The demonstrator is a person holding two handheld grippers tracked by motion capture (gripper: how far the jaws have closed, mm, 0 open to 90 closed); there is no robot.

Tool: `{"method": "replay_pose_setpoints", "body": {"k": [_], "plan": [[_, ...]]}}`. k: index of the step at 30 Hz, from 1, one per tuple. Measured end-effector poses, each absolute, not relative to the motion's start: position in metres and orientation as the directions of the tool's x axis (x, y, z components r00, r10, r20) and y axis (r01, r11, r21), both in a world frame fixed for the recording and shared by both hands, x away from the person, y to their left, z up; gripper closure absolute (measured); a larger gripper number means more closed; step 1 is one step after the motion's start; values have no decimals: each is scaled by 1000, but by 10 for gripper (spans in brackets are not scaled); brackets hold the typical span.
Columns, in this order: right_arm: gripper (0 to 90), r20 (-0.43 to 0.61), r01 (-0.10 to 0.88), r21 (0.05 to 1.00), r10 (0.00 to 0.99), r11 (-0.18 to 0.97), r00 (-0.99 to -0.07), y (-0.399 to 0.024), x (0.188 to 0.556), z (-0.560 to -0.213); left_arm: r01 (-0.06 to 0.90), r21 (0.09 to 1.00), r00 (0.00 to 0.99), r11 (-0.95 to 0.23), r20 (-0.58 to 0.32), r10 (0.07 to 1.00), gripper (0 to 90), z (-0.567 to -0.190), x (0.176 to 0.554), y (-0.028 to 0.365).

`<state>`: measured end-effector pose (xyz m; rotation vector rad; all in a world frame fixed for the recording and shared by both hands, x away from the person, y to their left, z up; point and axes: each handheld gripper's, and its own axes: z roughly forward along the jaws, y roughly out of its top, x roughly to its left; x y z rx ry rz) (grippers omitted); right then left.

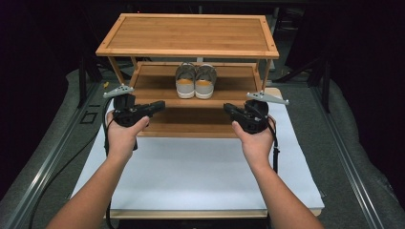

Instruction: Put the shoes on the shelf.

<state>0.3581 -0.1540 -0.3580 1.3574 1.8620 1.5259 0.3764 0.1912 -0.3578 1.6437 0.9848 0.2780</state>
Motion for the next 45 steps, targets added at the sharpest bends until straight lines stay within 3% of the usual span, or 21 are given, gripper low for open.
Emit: {"method": "replay_pose_setpoints", "body": {"k": [7,8,13,18,27,37,45], "plan": [[757,271,438,898,834,-40,-481,-157,341,-373,446,895,627,-15,-301,718,697,-372,363,200],[703,266,443,896,839,-33,-475,-159,335,-379,446,894,627,-28,-290,723,674,-379,359,203],[626,273,462,886,844,-34,-462,-163,325,-399,440,895,614,-72,-241,752,594,-407,349,209],[563,242,469,883,856,0,-456,-164,314,-422,464,882,613,-74,-261,746,522,-430,340,216],[527,199,475,878,864,51,-462,-166,294,-464,517,847,598,-125,-253,760,462,-471,323,227],[481,143,466,878,870,109,-472,-166,286,-500,502,849,597,-164,-203,776,453,-508,313,231],[472,122,508,841,848,188,-515,-156,289,-526,529,833,589,-160,-225,776,432,-526,315,228]]}}
